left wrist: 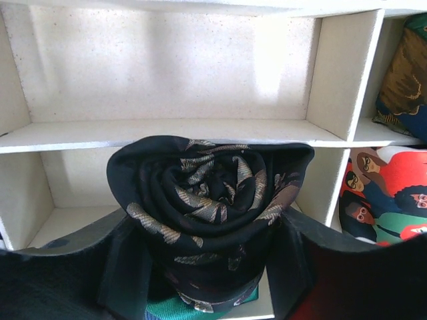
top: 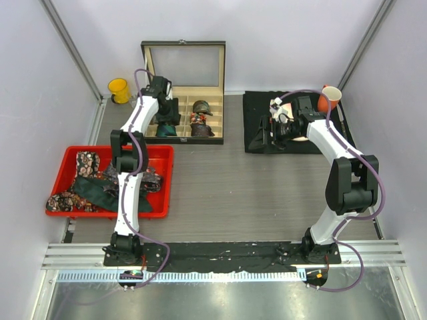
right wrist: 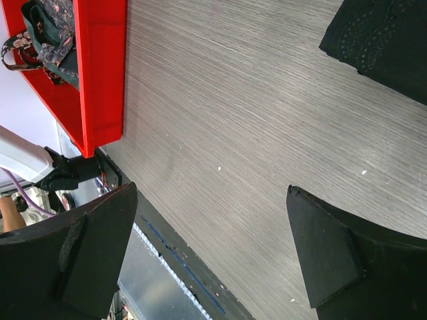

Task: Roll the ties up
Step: Place the tie in the storage box.

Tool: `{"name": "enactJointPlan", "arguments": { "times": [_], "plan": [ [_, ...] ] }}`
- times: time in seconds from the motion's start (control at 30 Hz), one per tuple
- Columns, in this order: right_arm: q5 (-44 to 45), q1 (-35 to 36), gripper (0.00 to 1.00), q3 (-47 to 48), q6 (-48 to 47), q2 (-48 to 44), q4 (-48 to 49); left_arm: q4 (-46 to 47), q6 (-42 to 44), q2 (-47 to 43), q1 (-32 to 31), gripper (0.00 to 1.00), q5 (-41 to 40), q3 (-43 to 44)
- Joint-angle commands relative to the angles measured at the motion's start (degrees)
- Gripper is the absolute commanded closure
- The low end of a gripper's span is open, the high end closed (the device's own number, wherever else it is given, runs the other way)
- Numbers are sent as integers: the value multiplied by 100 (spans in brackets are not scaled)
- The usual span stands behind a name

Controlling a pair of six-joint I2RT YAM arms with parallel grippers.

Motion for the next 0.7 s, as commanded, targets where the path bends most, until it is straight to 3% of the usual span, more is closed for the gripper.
{"name": "enactJointPlan", "arguments": {
  "times": [0.0,0.33,0.47,0.67],
  "plan": [
    [-71,-9,1,-13,-87,-340,25,-315,352,-144,85,33,-226,-483],
    [-123,-18,0,-39,-78,-366,8,168,475,-469,85,25,-138,-659],
    [-141,-9,1,-66,-70,-384,8,467,484,-698,76,15,11,-993],
    [-141,-18,0,-66,-61,-375,17,643,511,-856,76,12,108,-1055]
  ]
}}
